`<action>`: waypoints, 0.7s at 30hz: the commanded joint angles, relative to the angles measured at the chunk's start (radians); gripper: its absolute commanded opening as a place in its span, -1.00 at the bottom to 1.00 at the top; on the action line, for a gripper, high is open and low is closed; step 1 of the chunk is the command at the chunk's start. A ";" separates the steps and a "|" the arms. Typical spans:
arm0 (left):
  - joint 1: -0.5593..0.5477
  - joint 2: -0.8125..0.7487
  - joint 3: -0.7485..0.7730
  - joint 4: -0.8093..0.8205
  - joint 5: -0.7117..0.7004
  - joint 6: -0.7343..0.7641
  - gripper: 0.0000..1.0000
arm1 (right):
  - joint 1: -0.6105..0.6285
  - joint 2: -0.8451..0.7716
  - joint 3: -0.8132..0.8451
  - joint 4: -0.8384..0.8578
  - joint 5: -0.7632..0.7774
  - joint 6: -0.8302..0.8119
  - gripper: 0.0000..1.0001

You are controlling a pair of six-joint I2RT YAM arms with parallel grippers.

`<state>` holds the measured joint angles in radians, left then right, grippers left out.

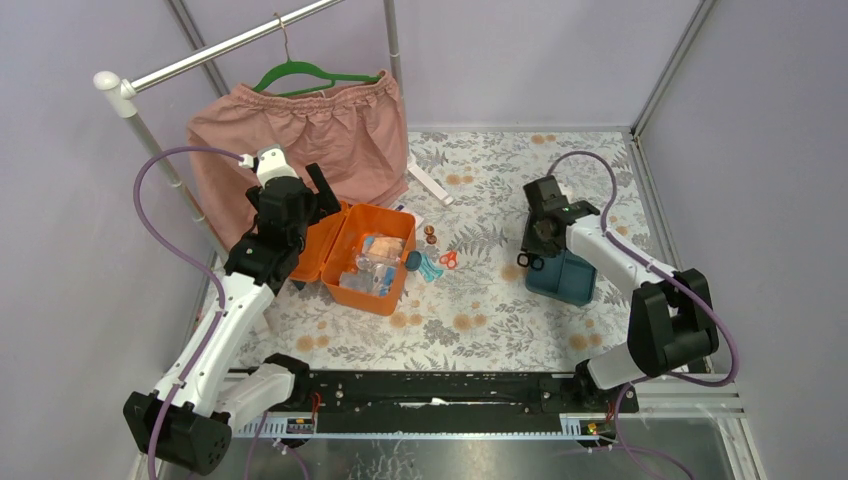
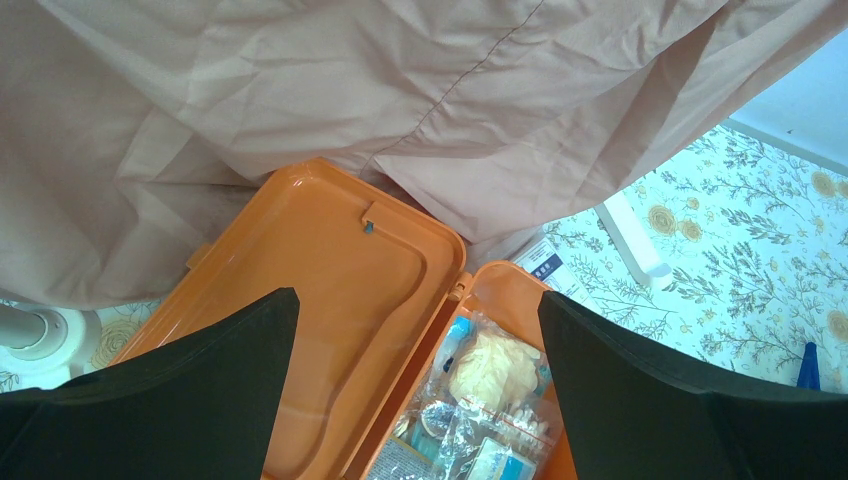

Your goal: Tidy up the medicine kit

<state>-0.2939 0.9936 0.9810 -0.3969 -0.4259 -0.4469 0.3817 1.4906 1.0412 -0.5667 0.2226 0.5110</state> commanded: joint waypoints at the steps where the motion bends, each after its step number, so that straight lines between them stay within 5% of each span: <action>1: -0.007 -0.010 -0.011 0.036 -0.005 -0.001 0.97 | -0.088 -0.033 -0.041 -0.018 0.016 -0.065 -0.55; 21: -0.007 -0.006 -0.011 0.036 -0.006 -0.001 0.97 | -0.187 0.070 -0.118 0.069 -0.058 -0.097 -0.53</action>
<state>-0.2943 0.9936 0.9810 -0.3969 -0.4259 -0.4469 0.2016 1.5536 0.9363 -0.5098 0.1730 0.4221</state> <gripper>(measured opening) 0.986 0.361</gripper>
